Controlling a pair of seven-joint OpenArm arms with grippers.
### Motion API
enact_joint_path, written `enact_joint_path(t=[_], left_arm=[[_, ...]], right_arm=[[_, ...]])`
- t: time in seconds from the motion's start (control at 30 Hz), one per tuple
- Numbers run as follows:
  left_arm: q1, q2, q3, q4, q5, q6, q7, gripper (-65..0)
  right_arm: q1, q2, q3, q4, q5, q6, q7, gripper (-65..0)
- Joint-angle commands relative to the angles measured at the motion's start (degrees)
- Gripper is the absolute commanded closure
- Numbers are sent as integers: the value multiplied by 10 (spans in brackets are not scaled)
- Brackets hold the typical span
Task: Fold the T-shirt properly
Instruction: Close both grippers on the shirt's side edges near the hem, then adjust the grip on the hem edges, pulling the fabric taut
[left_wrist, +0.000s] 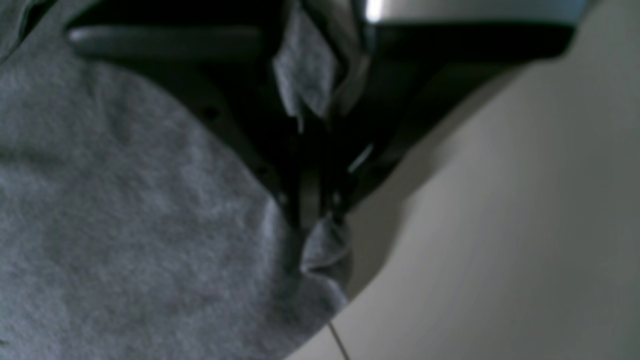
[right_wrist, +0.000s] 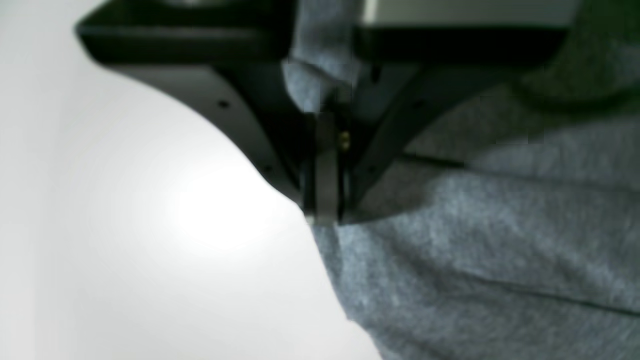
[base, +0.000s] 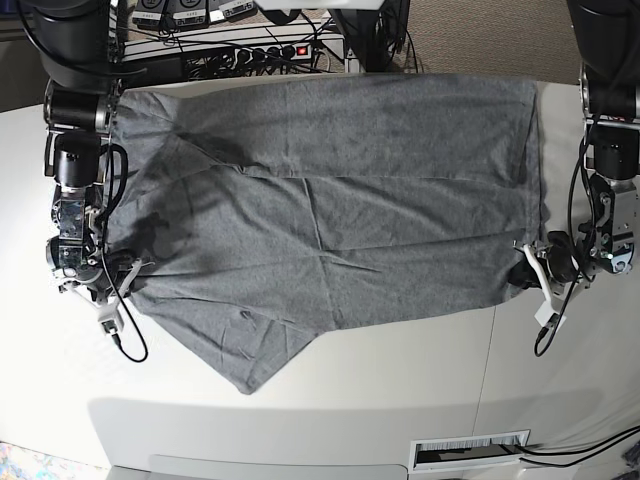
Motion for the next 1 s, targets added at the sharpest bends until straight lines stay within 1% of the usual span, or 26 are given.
enact_joint_path(t=[0.0, 0.03, 0.1, 0.2, 0.23, 0.27, 0.33, 0.4, 0.43, 0.5, 0.53, 0.63, 0.73, 0.97], left_arm=[[-17, -12, -4, 8, -6, -5, -9, 0], [-17, -12, -4, 8, -6, -5, -9, 0], [-17, -12, -4, 8, -6, -5, -8, 0], [-17, -12, -4, 8, -6, -5, -8, 0], [-17, -12, -4, 8, -6, -5, -9, 0], [-17, -12, -4, 8, -6, -5, -9, 0], [-17, -12, -4, 8, -6, -5, -9, 0], [-17, -12, -4, 8, -6, -5, -8, 0], [-17, -12, -4, 8, -6, -5, -8, 0], [-17, -12, -4, 8, -6, -5, -8, 0], [-17, -12, -4, 8, -6, -5, -9, 0], [-17, -12, -4, 8, -6, -5, -8, 0], [-17, -12, -4, 8, -6, -5, -8, 0], [-17, -12, -4, 8, -6, -5, -8, 0]], right_arm=[[9, 11, -1, 24, 17, 11, -26, 0], [9, 14, -1, 47, 31, 12, -40, 0], [9, 17, -1, 92, 38, 12, -78, 0], [9, 21, -1, 156, 63, 12, -158, 0], [9, 22, -1, 174, 69, 12, -172, 0], [9, 22, -1, 191, 68, 12, -173, 0], [9, 22, -1, 214, 68, 12, -149, 0], [9, 22, -1, 218, 68, 12, -110, 0], [9, 22, -1, 218, 68, 12, -99, -54], [9, 21, -1, 214, 66, 12, -90, -236], [9, 21, -1, 209, 56, 12, -77, -281], [9, 20, -1, 187, 16, 10, -34, -283], [10, 20, -1, 139, -3, 10, 18, -283], [32, 20, -1, -27, -82, -2, 198, -283]])
